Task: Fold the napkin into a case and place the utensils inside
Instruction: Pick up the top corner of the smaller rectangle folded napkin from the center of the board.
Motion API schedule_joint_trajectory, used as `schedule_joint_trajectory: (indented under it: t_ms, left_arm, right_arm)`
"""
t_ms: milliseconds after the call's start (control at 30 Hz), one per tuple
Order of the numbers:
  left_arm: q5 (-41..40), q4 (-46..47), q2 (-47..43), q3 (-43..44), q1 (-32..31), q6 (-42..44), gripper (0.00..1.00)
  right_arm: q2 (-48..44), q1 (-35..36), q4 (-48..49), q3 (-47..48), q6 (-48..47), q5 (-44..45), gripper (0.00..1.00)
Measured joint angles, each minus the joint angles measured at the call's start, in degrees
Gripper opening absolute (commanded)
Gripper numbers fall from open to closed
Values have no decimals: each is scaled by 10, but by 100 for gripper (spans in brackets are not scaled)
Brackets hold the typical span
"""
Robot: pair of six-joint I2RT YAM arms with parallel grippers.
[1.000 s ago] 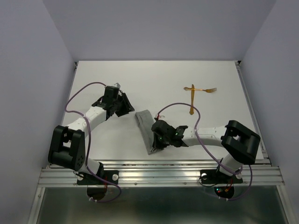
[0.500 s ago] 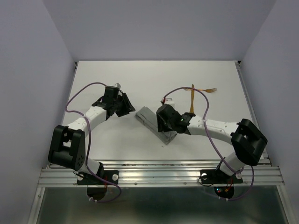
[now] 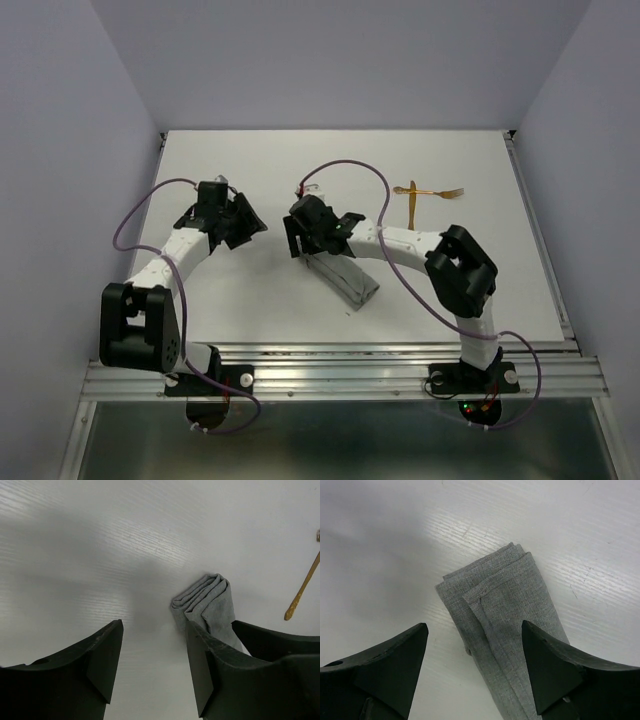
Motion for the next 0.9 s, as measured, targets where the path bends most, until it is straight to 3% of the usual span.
schedule_joint_trajectory:
  t_ms: [267,533,900]
  left_arm:
    - [-5,-11,-34,-9,23,5,64]
    - [-1,-16,-35,-28,28,5,64]
    - [3,-14,-35,-31,28,7,63]
  right_arm:
    - [49,0,-11,46,-39,-16,68]
    - [68,0,-14,63,-60,-21,64]
    - [84,0,-14,66,-66,-29,49]
